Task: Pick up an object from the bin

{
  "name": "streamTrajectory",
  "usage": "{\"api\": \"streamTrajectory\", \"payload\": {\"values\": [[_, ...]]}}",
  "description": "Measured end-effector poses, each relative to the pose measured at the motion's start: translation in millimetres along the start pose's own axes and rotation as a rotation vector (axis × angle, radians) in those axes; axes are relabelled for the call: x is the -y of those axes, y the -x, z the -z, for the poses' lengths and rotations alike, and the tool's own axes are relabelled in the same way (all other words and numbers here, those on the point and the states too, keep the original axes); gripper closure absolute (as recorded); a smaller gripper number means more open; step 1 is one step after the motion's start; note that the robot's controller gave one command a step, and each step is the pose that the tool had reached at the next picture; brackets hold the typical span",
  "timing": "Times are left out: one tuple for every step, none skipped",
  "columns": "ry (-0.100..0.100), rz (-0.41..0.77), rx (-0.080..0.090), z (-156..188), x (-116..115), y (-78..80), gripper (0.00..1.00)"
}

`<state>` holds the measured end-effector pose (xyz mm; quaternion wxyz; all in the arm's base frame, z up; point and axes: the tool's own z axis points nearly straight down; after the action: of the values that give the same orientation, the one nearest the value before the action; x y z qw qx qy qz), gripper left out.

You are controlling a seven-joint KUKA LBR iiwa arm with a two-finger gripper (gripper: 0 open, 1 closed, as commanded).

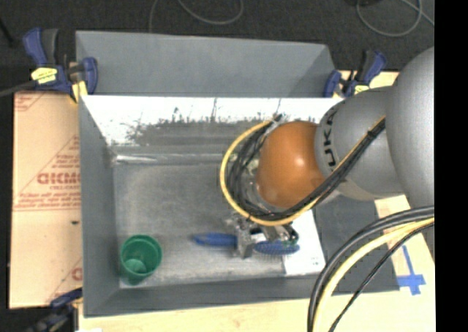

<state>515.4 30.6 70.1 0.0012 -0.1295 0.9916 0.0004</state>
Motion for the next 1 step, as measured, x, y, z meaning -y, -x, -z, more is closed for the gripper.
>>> {"api": "streamTrajectory", "payload": {"values": [[0.000, 0.001, 0.000, 0.0, 0.0, 0.0, 1.00]]}}
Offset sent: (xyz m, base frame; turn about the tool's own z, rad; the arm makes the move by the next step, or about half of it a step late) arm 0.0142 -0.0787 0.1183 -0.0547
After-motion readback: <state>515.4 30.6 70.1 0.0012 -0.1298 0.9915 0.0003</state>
